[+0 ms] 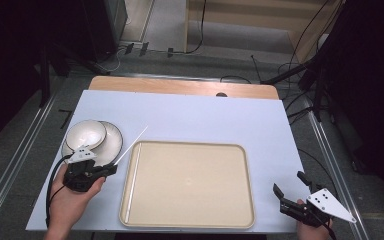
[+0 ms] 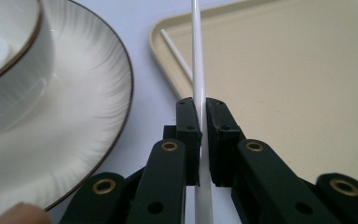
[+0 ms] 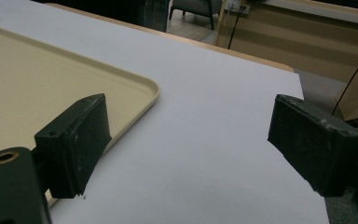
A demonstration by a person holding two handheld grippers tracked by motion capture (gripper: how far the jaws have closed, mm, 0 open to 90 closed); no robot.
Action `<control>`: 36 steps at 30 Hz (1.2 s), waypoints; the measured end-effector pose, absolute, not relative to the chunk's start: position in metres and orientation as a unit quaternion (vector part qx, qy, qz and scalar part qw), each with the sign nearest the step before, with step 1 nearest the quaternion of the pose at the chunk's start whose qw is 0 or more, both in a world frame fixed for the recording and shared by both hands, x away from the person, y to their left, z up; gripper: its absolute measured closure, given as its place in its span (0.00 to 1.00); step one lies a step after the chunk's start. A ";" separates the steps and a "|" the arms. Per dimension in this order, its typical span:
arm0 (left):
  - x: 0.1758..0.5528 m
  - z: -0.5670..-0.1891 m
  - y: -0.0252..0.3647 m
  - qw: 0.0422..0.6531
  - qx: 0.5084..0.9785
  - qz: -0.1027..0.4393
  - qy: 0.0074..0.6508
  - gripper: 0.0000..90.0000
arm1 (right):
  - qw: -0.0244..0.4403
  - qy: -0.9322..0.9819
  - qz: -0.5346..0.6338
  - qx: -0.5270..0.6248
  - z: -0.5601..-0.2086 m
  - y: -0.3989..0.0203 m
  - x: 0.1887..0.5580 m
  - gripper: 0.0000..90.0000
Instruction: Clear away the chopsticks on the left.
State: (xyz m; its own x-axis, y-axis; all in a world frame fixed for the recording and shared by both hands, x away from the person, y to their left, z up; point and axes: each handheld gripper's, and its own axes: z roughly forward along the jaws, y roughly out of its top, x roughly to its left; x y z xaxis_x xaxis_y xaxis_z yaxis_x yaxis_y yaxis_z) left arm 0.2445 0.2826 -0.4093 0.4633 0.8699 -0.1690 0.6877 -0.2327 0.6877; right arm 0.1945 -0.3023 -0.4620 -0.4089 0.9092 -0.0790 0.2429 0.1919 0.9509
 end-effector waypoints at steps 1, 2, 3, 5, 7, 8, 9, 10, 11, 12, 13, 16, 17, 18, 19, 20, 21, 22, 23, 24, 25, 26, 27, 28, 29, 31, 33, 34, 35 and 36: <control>0.244 -0.410 0.280 0.364 0.776 0.122 0.501 0.95 | 0.348 0.690 0.479 0.418 -0.462 -0.302 0.194 0.14; 0.244 -0.410 0.278 0.367 0.778 0.110 0.497 0.95 | 0.348 0.689 0.478 0.418 -0.462 -0.302 0.194 0.14; 0.244 -0.411 0.276 0.368 0.780 0.103 0.495 0.95 | 0.348 0.690 0.479 0.416 -0.461 -0.302 0.194 0.14; 0.243 -0.411 0.270 0.367 0.784 0.105 0.490 0.95 | 0.348 0.689 0.480 0.416 -0.461 -0.302 0.194 0.14; 0.242 -0.411 0.265 0.367 0.787 0.103 0.486 0.95 | 0.349 0.689 0.482 0.414 -0.461 -0.302 0.193 0.14; 0.242 -0.412 0.262 0.369 0.786 0.104 0.485 0.95 | 0.350 0.688 0.482 0.413 -0.461 -0.302 0.193 0.14; 0.242 -0.412 0.260 0.369 0.786 0.104 0.485 0.95 | 0.351 0.688 0.482 0.413 -0.461 -0.302 0.193 0.14; 0.241 -0.413 0.258 0.370 0.786 0.103 0.485 0.95 | 0.350 0.689 0.482 0.413 -0.461 -0.302 0.193 0.14; 0.240 -0.413 0.255 0.370 0.787 0.101 0.483 0.95 | 0.350 0.689 0.482 0.412 -0.461 -0.302 0.193 0.14; 0.240 -0.414 0.253 0.371 0.788 0.101 0.482 0.95 | 0.351 0.690 0.482 0.411 -0.461 -0.302 0.194 0.14; 0.240 -0.414 0.250 0.370 0.789 0.100 0.480 0.95 | 0.350 0.690 0.482 0.411 -0.461 -0.302 0.194 0.14; 0.239 -0.416 0.242 0.373 0.791 0.095 0.476 0.95 | 0.349 0.691 0.482 0.410 -0.461 -0.301 0.194 0.14; 0.238 -0.417 0.239 0.373 0.792 0.095 0.474 0.95 | 0.350 0.691 0.482 0.410 -0.461 -0.301 0.194 0.14; 0.238 -0.417 0.237 0.373 0.793 0.091 0.472 0.95 | 0.350 0.691 0.482 0.410 -0.461 -0.301 0.194 0.14; 0.238 -0.418 0.234 0.375 0.792 0.089 0.473 0.95 | 0.350 0.691 0.482 0.410 -0.461 -0.302 0.194 0.14; 0.238 -0.418 0.231 0.375 0.794 0.085 0.472 0.95 | 0.349 0.691 0.482 0.410 -0.461 -0.302 0.194 0.14; 0.237 -0.419 0.228 0.375 0.794 0.084 0.470 0.95 | 0.350 0.691 0.482 0.410 -0.461 -0.301 0.194 0.14; 0.237 -0.420 0.225 0.376 0.796 0.079 0.468 0.95 | 0.350 0.691 0.482 0.410 -0.461 -0.301 0.194 0.14; 0.237 -0.421 0.222 0.375 0.796 0.078 0.468 0.95 | 0.349 0.691 0.482 0.410 -0.461 -0.301 0.193 0.14; 0.236 -0.421 0.220 0.375 0.795 0.080 0.470 0.95 | 0.350 0.691 0.482 0.410 -0.461 -0.301 0.193 0.14; 0.236 -0.422 0.217 0.374 0.796 0.079 0.470 0.95 | 0.350 0.691 0.482 0.410 -0.461 -0.301 0.193 0.14; 0.236 -0.423 0.215 0.373 0.797 0.077 0.469 0.95 | 0.351 0.690 0.482 0.410 -0.461 -0.301 0.193 0.14; 0.236 -0.424 0.213 0.373 0.797 0.076 0.469 0.95 | 0.350 0.690 0.482 0.410 -0.461 -0.301 0.193 0.14; 0.236 -0.425 0.212 0.372 0.798 0.075 0.467 0.95 | 0.351 0.690 0.482 0.410 -0.461 -0.302 0.194 0.14; 0.236 -0.426 0.210 0.373 0.797 0.073 0.469 0.95 | 0.350 0.691 0.482 0.409 -0.461 -0.302 0.194 0.14; 0.236 -0.429 0.206 0.371 0.799 0.070 0.468 0.95 | 0.350 0.691 0.482 0.410 -0.461 -0.302 0.194 0.14; 0.235 -0.431 0.200 0.368 0.801 0.067 0.467 0.95 | 0.349 0.691 0.482 0.410 -0.461 -0.301 0.194 0.14; 0.235 -0.433 0.198 0.368 0.801 0.066 0.468 0.95 | 0.350 0.691 0.481 0.410 -0.461 -0.301 0.194 0.14; 0.234 -0.434 0.195 0.367 0.802 0.067 0.466 0.95 | 0.350 0.691 0.481 0.410 -0.461 -0.301 0.194 0.14; 0.234 -0.436 0.192 0.365 0.803 0.066 0.466 0.95 | 0.350 0.692 0.481 0.409 -0.461 -0.301 0.194 0.14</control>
